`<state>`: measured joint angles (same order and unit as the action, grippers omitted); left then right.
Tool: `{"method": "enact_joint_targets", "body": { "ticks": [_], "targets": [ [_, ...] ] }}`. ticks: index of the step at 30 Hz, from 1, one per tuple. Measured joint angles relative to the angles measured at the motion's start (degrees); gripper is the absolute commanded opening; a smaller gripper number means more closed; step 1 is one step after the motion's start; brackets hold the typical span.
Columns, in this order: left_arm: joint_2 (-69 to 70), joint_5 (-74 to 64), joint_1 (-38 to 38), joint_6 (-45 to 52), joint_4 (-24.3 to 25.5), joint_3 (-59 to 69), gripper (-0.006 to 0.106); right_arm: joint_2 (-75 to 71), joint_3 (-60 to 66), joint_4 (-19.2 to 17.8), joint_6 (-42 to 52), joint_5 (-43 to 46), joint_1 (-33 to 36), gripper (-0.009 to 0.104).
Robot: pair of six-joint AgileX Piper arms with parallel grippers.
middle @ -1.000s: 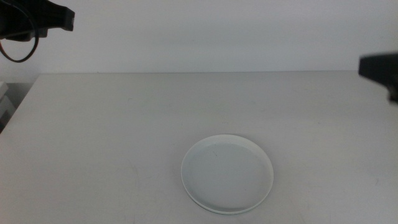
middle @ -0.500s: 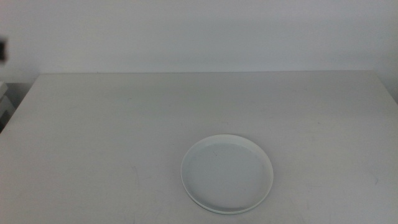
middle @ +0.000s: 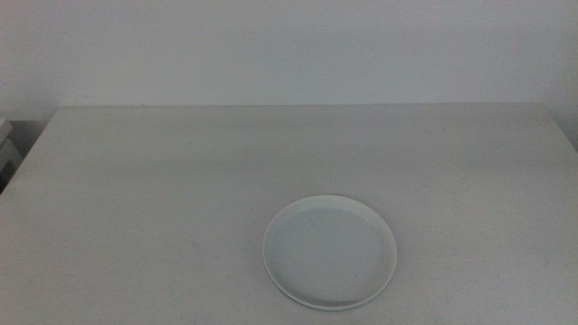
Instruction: Stack the three bowls on top of each other.
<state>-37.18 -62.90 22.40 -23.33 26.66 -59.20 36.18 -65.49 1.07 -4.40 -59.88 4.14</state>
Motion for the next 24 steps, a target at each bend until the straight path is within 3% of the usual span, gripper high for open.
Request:
{"method": "enact_joint_targets", "body": {
  "ticks": [3, 8, 15, 19, 24],
  "targets": [
    [0.0, -1.0, 0.0, 1.5, 1.5, 0.0, 0.039, -1.7, 0.0, 0.0, -0.1, 0.0, 0.0, 0.059],
    [-0.9, -2.2, 0.0, 2.9, 2.6, 0.0, 0.06, -3.4, -0.1, -0.2, -0.9, 0.0, 0.0, 0.068],
    [-2.2, -8.8, 0.0, 3.9, 3.8, 0.0, 0.061, -7.9, -0.1, -4.8, -2.4, -0.3, 0.0, 0.068],
    [3.4, -5.9, 0.0, 4.0, -1.2, 0.0, 0.061, -12.5, 0.5, -7.7, -4.0, -1.1, 0.1, 0.068],
    [13.0, 4.7, 0.0, 8.3, -9.9, 1.5, 0.061, -19.5, 6.8, -8.2, -4.9, -0.6, 0.2, 0.068]
  ]
}}
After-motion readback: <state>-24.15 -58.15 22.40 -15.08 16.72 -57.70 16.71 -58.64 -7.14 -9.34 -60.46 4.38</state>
